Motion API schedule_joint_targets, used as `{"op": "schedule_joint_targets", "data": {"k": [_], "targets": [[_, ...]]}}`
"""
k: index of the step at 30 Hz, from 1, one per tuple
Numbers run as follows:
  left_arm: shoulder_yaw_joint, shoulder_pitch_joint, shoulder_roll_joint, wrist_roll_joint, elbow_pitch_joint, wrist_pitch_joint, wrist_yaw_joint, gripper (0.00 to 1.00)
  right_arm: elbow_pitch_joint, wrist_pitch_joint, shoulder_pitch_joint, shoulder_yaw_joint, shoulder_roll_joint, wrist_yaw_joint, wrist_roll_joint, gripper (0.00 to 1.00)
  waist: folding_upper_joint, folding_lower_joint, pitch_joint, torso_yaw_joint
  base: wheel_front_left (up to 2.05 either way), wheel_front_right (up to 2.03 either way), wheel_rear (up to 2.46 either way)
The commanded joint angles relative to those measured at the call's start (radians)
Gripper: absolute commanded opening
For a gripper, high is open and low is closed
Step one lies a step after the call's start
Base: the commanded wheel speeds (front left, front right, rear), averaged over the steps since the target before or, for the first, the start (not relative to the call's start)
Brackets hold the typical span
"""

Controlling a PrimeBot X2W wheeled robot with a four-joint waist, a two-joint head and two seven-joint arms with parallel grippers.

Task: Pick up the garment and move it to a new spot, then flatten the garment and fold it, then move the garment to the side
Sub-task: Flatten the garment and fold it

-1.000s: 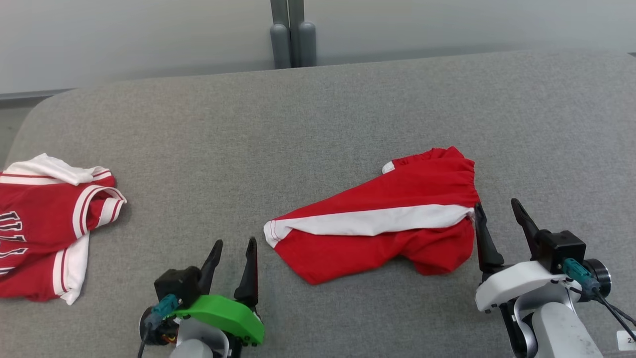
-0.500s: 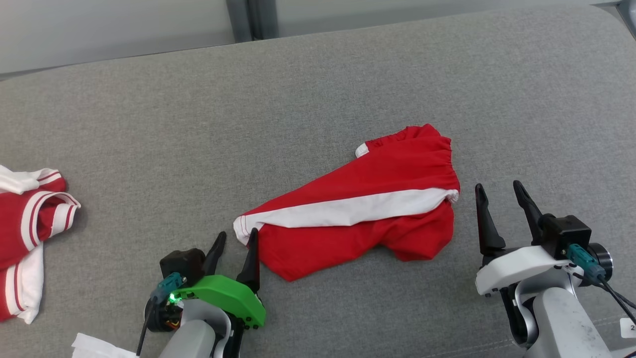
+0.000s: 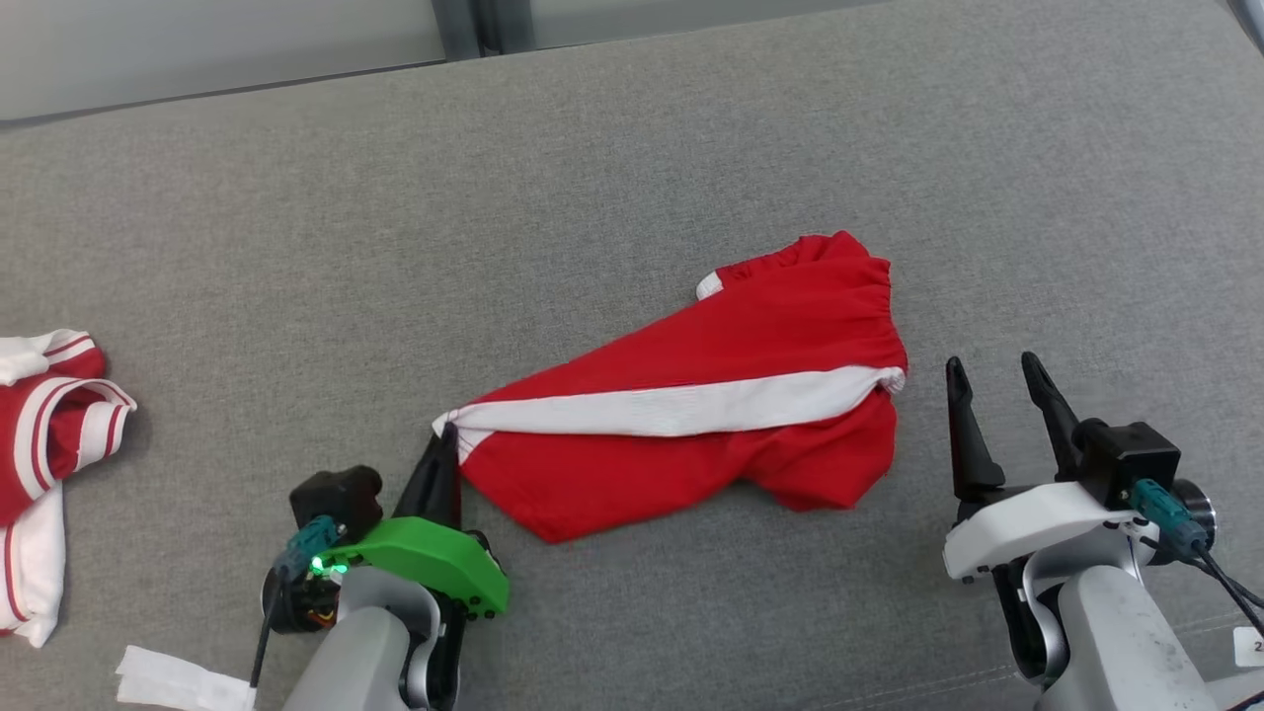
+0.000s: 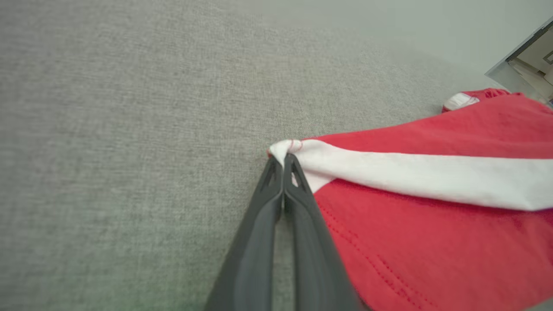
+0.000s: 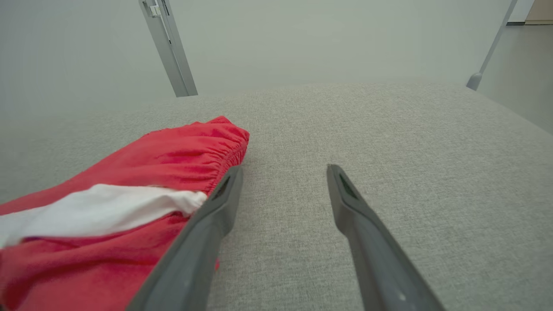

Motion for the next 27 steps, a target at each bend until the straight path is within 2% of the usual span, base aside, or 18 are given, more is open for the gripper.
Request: {"op": "schedule_joint_targets", "data": {"k": [1, 4, 11, 15, 27], "targets": [[0.023, 0.007, 0.007, 0.017, -0.017, 0.0, 0.01, 0.0, 0.005, 0.0, -0.009, 0.012, 0.0, 0.0, 0.015, 1.0, 0.0, 0.0, -0.002, 0.008, 0.0, 0.0, 0.0], [0.067, 0.034, 0.007, 0.048, -0.047, 0.0, 0.018, 0.0, 0.013, 0.0, -0.002, 0.044, -0.001, 0.0, 0.044, 1.0, 0.0, 0.0, -0.007, 0.02, 0.0, 0.0, 0.0], [0.122, 0.064, 0.007, 0.096, -0.059, 0.0, 0.005, 0.0, 0.032, 0.0, 0.003, 0.138, -0.001, 0.0, 0.114, 1.0, 0.0, 0.0, -0.012, 0.044, 0.0, 0.0, 0.0], [0.129, 0.065, 0.007, 0.099, -0.054, 0.0, -0.001, 0.0, 0.023, 0.0, -0.008, 0.192, -0.001, 0.0, 0.15, 1.0, 0.0, 0.0, -0.011, 0.051, 0.0, 0.0, 0.0], [0.129, 0.074, 0.007, 0.105, -0.059, 0.0, 0.006, 0.0, 0.034, 0.0, -0.037, 0.247, -0.001, 0.0, 0.16, 1.0, 0.0, 0.0, -0.011, 0.055, 0.0, 0.0, 0.0]]}}
